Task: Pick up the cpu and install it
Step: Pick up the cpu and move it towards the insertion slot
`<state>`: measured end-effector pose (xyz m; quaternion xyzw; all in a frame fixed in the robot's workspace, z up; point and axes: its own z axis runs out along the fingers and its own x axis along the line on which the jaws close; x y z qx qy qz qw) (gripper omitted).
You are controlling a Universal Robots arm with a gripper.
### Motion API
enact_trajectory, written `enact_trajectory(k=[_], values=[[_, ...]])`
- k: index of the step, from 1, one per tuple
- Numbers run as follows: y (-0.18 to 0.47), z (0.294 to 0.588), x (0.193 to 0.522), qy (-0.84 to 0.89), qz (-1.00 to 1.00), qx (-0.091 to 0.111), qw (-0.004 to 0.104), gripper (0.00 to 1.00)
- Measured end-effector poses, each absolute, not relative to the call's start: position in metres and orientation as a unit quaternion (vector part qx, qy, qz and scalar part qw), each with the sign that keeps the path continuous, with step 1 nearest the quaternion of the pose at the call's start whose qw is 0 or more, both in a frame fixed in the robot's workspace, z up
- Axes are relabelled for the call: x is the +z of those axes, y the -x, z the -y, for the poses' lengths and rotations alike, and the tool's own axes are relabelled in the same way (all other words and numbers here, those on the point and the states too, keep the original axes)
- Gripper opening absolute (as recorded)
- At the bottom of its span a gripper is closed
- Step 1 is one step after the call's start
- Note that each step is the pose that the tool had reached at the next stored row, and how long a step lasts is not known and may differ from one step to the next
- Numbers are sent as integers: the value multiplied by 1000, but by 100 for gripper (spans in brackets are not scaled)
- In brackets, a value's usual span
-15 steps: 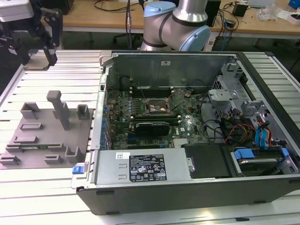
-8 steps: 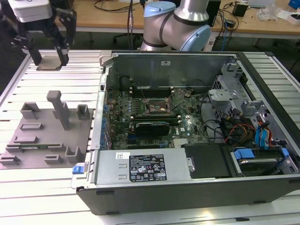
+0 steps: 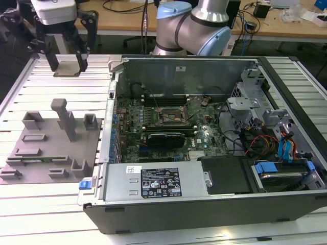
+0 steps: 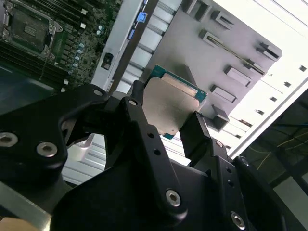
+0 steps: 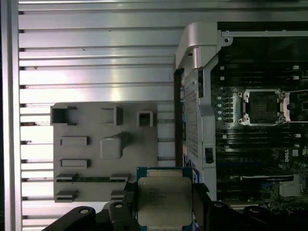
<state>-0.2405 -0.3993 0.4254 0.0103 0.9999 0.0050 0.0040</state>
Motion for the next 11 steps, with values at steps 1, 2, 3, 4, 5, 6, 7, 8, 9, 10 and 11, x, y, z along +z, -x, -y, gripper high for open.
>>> enact_trajectory(k=[1, 2, 3, 4, 5, 6, 7, 8, 9, 10, 11], values=[[238, 399, 425, -10, -1000, 5, 4, 55], [235, 399, 425, -10, -1000, 5, 4, 55], [233, 399, 425, -10, -1000, 5, 4, 55], [231, 399, 425, -10, -1000, 5, 4, 55], [229, 399, 425, -10, -1000, 5, 4, 55], [225, 399, 425, -10, -1000, 5, 4, 55], [223, 399, 425, -10, -1000, 5, 4, 55], [219, 399, 425, -10, -1000, 5, 4, 55], [215, 399, 425, -10, -1000, 5, 4, 55], [212, 399, 425, -10, -1000, 5, 4, 55], [210, 399, 425, -10, -1000, 5, 4, 55]])
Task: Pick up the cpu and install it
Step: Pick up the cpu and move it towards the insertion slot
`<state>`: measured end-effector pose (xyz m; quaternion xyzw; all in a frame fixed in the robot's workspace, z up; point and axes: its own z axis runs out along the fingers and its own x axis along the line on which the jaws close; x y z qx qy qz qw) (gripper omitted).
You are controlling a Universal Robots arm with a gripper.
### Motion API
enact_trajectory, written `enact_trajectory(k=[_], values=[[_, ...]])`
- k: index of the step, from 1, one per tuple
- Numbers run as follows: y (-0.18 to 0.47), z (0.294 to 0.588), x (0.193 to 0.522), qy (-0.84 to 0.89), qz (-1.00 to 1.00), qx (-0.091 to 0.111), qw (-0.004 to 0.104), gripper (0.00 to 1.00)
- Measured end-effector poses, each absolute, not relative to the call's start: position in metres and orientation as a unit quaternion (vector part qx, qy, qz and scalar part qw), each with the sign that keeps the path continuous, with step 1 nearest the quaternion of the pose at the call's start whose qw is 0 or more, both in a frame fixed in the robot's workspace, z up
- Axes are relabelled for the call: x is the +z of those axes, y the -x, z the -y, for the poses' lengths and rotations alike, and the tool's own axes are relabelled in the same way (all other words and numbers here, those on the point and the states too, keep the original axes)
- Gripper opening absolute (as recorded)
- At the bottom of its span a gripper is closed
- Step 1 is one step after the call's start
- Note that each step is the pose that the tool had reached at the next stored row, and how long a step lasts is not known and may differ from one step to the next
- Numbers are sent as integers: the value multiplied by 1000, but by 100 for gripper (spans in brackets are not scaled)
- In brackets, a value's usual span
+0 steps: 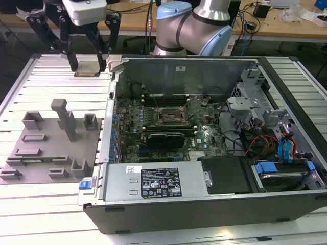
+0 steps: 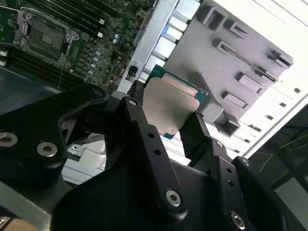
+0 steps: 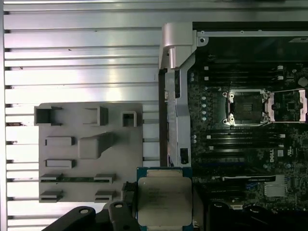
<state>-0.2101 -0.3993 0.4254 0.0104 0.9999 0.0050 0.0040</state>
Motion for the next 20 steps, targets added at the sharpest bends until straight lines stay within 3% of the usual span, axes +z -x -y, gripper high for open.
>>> enact_trajectory(k=[20], values=[[164, 399, 425, -10, -1000, 5, 4, 55]])
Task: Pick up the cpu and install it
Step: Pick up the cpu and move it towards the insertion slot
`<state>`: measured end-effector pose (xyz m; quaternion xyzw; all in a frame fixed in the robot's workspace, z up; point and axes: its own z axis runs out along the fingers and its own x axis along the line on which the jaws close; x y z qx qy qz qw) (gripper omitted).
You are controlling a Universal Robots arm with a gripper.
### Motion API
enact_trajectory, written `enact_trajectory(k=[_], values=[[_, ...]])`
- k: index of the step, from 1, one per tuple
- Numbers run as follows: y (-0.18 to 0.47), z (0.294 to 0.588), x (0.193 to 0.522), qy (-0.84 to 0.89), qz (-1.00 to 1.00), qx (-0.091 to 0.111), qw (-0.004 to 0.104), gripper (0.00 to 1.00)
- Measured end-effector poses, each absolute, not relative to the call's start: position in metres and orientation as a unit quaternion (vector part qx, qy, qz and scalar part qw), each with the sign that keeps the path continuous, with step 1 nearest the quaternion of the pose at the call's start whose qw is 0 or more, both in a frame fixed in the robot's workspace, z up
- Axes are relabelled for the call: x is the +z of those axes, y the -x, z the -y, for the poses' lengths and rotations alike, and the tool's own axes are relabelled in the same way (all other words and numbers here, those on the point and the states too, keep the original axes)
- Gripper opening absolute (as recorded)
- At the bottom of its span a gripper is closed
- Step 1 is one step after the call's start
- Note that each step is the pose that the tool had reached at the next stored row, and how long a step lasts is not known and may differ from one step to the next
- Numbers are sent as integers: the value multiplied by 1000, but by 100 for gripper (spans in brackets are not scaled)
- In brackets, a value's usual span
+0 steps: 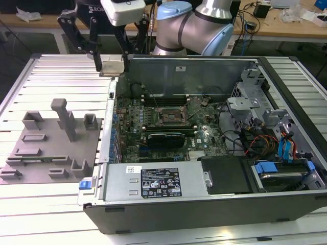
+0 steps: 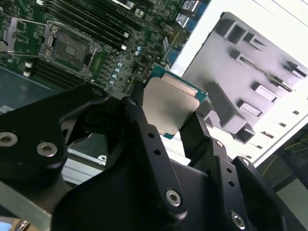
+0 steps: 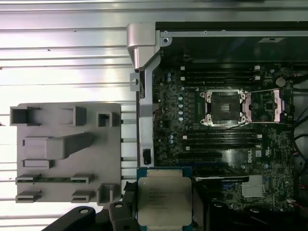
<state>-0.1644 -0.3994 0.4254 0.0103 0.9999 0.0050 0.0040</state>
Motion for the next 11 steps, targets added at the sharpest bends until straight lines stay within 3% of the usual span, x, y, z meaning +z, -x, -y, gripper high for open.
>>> enact_trajectory(k=[11], values=[[130, 399, 425, -10, -1000, 5, 4, 55]])
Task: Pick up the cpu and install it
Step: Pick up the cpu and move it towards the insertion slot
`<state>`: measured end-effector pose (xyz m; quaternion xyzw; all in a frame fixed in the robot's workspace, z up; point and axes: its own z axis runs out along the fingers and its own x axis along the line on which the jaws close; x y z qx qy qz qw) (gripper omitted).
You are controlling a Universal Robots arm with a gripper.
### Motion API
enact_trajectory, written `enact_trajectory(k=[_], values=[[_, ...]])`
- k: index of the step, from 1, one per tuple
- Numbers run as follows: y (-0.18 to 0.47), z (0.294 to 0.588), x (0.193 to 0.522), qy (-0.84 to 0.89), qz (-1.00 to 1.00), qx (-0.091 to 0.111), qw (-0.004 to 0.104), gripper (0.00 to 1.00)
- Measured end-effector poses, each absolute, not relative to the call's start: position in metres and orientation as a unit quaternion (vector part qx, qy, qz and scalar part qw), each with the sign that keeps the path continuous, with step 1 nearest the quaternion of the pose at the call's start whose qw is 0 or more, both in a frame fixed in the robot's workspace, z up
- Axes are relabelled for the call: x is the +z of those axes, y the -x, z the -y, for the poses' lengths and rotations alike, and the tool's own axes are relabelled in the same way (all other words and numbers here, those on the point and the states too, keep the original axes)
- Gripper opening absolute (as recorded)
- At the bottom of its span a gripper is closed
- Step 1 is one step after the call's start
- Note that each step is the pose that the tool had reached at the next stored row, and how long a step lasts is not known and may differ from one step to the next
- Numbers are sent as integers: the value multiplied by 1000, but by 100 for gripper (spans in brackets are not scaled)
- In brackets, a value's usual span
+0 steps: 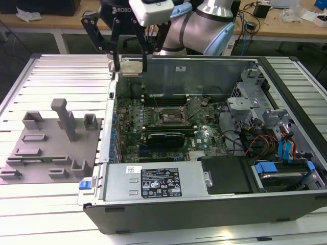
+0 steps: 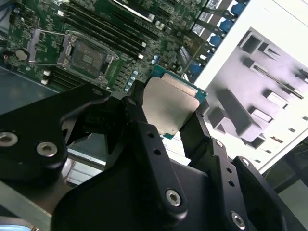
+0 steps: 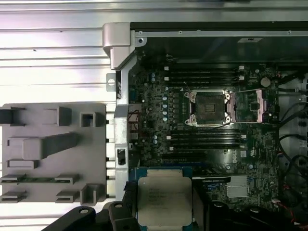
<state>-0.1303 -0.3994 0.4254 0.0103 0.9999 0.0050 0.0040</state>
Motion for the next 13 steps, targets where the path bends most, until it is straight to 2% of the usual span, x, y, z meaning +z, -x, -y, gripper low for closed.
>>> enact_trajectory(k=[13], values=[[95, 399, 396, -10, -1000, 5, 4, 55]])
